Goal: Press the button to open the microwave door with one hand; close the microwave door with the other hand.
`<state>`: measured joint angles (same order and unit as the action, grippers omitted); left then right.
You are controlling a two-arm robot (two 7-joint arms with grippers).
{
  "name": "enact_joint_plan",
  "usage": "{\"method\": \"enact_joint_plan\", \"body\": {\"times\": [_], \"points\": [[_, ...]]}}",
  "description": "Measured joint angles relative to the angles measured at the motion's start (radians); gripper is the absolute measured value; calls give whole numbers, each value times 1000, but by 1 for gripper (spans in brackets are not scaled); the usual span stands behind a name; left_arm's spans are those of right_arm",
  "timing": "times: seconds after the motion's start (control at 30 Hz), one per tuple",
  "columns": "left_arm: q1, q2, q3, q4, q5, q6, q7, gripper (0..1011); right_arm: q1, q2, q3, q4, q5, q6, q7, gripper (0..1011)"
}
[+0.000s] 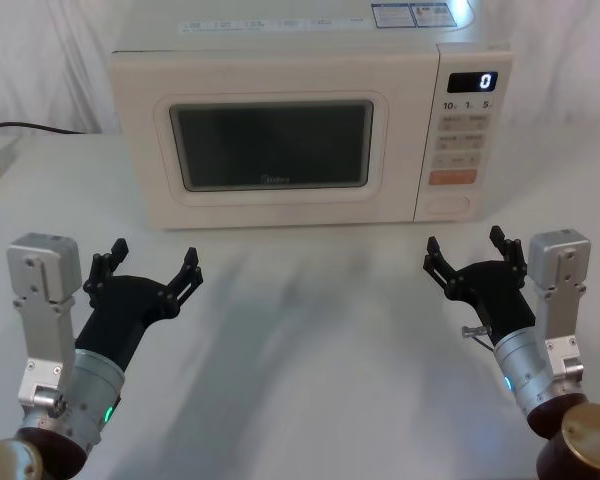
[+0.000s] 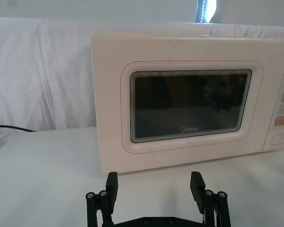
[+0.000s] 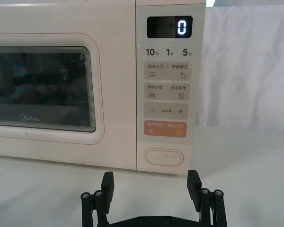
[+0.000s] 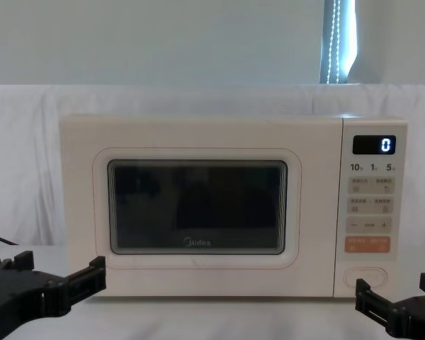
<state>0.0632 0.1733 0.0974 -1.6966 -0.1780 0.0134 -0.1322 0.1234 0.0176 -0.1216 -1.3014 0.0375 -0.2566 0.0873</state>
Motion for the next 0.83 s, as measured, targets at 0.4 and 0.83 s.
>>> {"method": "enact_joint_plan", "body": {"times": [0.4, 0.83], "points": [[0, 0, 0, 0, 0, 0, 0, 1001, 0, 0, 0, 0, 0, 0, 0, 1002], [0, 0, 0, 0, 0, 0, 0, 1001, 0, 0, 0, 0, 0, 0, 0, 1002]]}}
